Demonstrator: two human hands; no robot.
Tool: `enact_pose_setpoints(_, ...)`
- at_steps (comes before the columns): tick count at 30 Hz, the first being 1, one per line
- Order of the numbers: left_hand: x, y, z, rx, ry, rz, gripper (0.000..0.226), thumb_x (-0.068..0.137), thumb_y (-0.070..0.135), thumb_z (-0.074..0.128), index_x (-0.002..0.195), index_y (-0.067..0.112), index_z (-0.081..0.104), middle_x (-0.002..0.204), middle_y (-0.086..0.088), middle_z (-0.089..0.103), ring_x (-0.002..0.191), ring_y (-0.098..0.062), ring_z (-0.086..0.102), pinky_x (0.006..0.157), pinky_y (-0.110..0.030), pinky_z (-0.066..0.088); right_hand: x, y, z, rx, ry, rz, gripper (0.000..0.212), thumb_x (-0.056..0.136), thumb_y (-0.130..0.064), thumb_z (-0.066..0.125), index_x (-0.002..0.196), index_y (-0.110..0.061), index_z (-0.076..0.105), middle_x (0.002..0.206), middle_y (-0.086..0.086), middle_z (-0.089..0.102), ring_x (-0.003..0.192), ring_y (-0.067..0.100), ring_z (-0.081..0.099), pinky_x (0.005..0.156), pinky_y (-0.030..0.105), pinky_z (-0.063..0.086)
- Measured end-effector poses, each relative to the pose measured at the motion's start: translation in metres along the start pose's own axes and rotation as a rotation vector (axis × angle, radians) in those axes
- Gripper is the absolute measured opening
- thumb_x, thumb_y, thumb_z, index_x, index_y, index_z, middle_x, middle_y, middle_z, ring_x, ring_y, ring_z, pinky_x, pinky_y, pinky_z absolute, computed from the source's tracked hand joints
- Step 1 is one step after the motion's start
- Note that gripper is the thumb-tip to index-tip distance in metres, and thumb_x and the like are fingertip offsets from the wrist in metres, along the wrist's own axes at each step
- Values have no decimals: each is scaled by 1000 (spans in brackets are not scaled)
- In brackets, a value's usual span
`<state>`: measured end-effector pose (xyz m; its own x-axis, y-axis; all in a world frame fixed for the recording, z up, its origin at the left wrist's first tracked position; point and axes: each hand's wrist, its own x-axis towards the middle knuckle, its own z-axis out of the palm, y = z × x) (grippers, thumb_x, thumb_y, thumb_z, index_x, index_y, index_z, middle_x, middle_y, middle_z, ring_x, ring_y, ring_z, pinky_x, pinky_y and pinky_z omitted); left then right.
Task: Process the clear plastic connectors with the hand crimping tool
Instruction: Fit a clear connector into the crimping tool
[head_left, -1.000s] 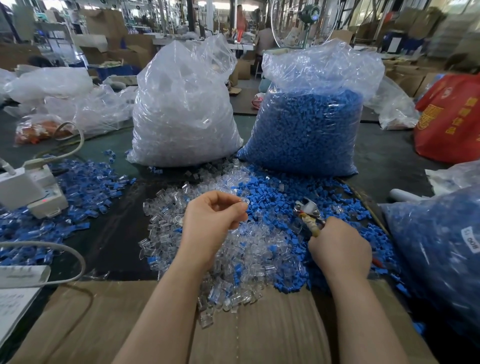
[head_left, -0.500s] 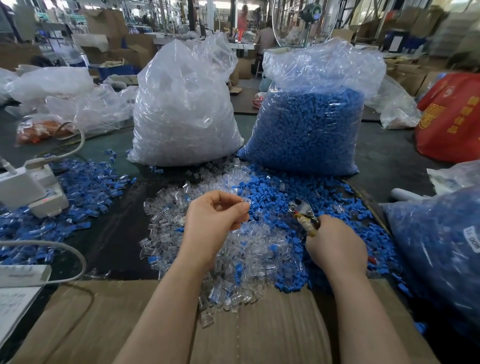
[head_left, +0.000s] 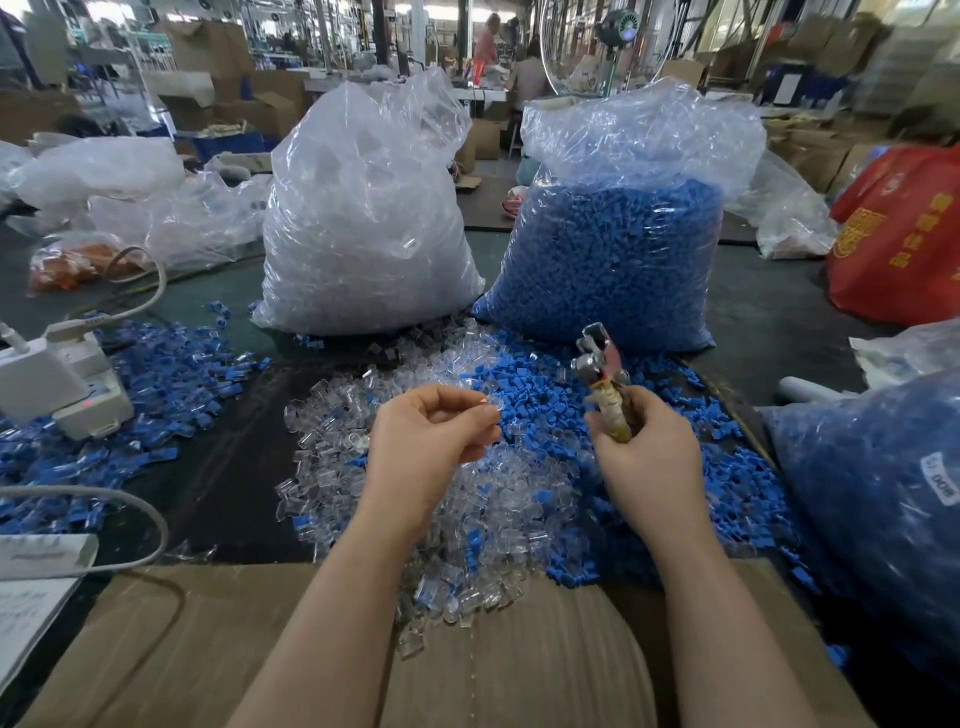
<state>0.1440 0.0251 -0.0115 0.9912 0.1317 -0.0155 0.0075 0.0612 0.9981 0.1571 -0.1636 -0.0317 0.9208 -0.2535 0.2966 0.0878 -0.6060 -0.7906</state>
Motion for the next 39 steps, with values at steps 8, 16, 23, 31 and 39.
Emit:
enact_pose_setpoints(8, -2, 1, 3, -20, -12, -4, 16, 81, 9, 77, 94, 5, 70, 79, -8, 76, 76, -19, 75, 66, -24, 57, -13, -21, 12, 436, -68, -164, 22, 90, -10, 68, 82, -30, 64, 72, -18, 64, 63, -1, 56, 59, 8, 42)
enact_pose_setpoints(16, -4, 1, 12, -83, -37, -5, 10, 83, 6, 76, 91, 5, 70, 78, -10, 76, 75, -19, 75, 63, -23, 57, -18, -27, 22, 519, -65, -173, 24, 90, -4, 67, 84, -28, 64, 76, -20, 67, 69, -4, 60, 65, 10, 47)
enact_pose_setpoints(23, -8, 2, 19, -139, -25, 10, 7, 83, 4, 75, 89, 6, 71, 78, -10, 76, 74, -17, 74, 63, -21, 57, -20, -26, 25, 437, 3, -151, 15, 90, -15, 71, 84, -24, 61, 78, -7, 65, 71, 11, 60, 66, 33, 53)
enact_pose_setpoints(31, -11, 3, 25, -44, 52, 133, 11, 81, 3, 77, 81, 13, 75, 74, -6, 76, 74, -21, 74, 67, -26, 60, -24, -29, 26, 410, 16, -130, 13, 90, -21, 70, 85, -13, 61, 73, 1, 63, 67, 20, 57, 61, 38, 48)
enact_pose_setpoints(39, -12, 1, 27, 106, 109, 264, 15, 78, 6, 81, 77, 20, 76, 74, 5, 75, 73, -11, 73, 73, -31, 61, -23, -29, 24, 398, -28, -126, 9, 90, -17, 68, 84, -14, 63, 72, 4, 61, 57, 12, 49, 51, 27, 40)
